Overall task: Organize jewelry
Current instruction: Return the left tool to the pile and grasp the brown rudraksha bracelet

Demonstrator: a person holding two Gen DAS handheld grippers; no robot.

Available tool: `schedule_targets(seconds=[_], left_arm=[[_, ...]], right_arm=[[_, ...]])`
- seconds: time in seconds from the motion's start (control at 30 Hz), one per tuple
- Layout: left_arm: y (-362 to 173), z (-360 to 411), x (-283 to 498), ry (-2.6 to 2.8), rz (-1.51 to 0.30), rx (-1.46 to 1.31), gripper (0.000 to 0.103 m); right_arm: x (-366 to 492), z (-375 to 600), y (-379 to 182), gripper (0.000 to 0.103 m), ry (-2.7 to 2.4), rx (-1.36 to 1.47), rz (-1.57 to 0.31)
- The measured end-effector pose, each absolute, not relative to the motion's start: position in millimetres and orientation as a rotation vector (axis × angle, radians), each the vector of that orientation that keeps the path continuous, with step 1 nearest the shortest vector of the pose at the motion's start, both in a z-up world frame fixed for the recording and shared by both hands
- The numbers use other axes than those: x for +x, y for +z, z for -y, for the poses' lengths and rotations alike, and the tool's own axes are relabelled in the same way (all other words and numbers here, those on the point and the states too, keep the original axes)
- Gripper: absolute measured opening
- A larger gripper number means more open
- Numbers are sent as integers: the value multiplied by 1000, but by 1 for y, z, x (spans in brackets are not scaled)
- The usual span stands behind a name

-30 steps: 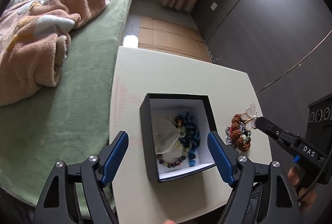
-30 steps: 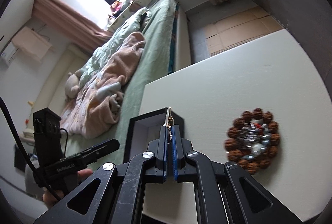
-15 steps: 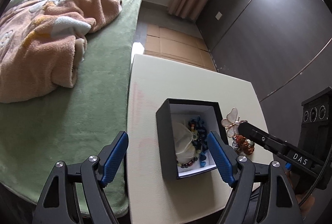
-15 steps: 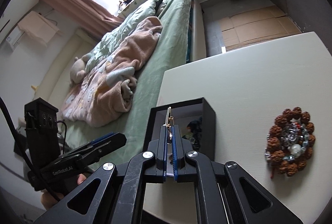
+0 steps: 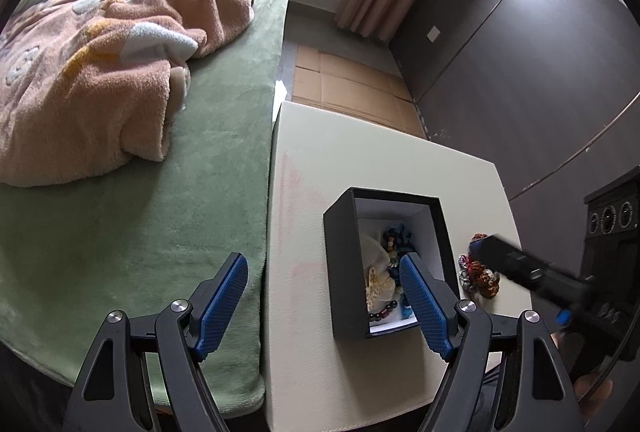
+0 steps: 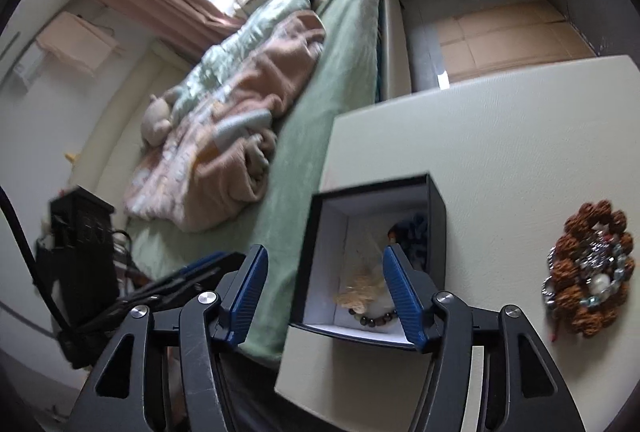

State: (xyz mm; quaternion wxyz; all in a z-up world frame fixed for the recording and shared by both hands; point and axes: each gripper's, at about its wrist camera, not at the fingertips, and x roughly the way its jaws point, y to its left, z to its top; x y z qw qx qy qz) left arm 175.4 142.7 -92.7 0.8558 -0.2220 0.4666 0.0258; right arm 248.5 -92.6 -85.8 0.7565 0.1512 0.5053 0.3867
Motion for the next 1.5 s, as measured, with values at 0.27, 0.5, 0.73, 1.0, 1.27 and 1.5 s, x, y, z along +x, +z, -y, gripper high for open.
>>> schedule_targets(seconds=[0.27, 0.5, 0.73, 1.0, 1.27, 1.5], left_arm=[[-85, -128, 181, 11, -969, -441, 79], [-78, -103, 192, -46, -961, -409, 79], [-74, -75, 207, -109, -966, -390, 79], [-75, -27, 226, -210, -1006, -364, 73], [-93, 16, 246, -247, -1070, -322, 61], [-124, 41, 268, -259, -1155, -338, 57]], right_arm=[[256, 150, -75, 73, 727, 384, -1041], [260, 196, -79, 73, 649, 406, -1048], [257, 222, -85, 73, 605, 408, -1056], [260, 261, -96, 73, 496, 446, -1082], [260, 289, -106, 73, 422, 493, -1100], [264, 302, -114, 73, 383, 532, -1109]])
